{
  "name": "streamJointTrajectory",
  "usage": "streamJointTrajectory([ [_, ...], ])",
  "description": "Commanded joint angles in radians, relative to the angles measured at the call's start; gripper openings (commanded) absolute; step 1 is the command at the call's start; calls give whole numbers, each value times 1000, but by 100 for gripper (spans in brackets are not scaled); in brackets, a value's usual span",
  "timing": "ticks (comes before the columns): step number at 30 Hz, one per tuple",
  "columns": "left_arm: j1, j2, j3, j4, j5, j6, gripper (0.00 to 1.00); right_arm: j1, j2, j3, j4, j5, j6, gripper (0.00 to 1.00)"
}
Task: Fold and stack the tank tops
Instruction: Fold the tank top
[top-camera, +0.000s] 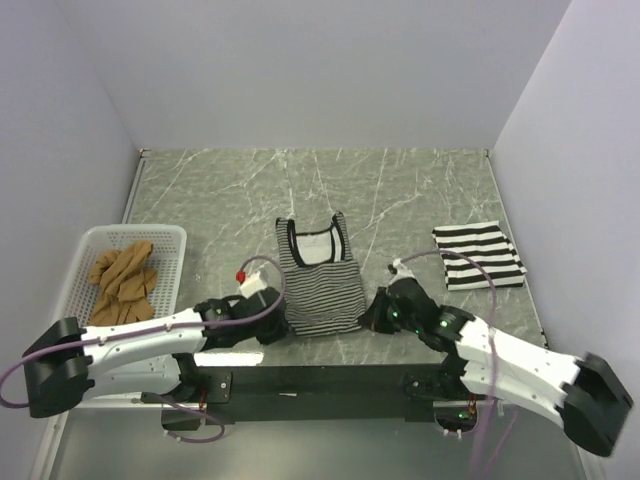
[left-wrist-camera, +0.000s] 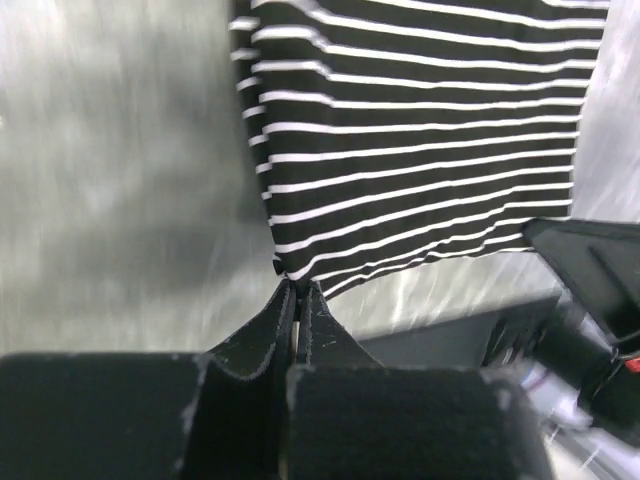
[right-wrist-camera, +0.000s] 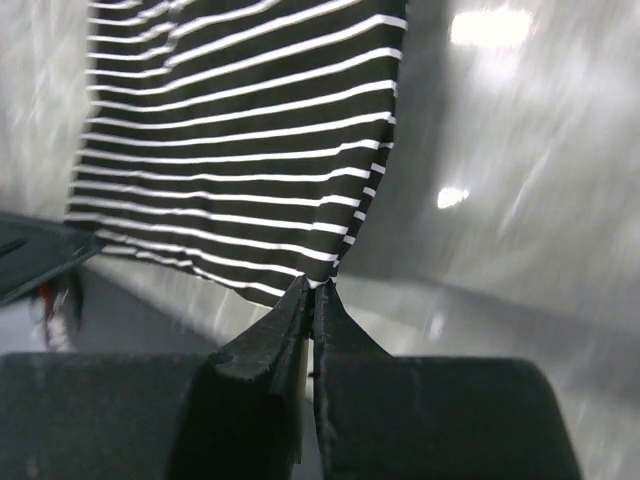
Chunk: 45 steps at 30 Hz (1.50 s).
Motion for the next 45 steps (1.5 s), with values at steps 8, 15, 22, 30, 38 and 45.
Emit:
streamJointTrajectory([
  [8, -203, -137, 156, -265, -144, -209, 1, 116, -321, 176, -390, 131, 94, 0],
  [15, -47, -157, 243, -244, -166, -95, 0, 104, -146, 325, -352, 130, 2, 0],
  [22, 230, -115, 297, -100, 25, 88, 0, -73, 46, 408, -243, -29, -86, 0],
  [30, 496, 105, 407, 63, 247, 171, 1, -267, 317, 579, -168, -189, -172, 0],
  [38, 682, 459, 628, 187, 364, 228, 1, -442, 673, 872, -134, -324, -208, 7],
  [45, 779, 854, 908, 288, 453, 298, 5, -506, 1070, 1197, -113, -392, -230, 24],
])
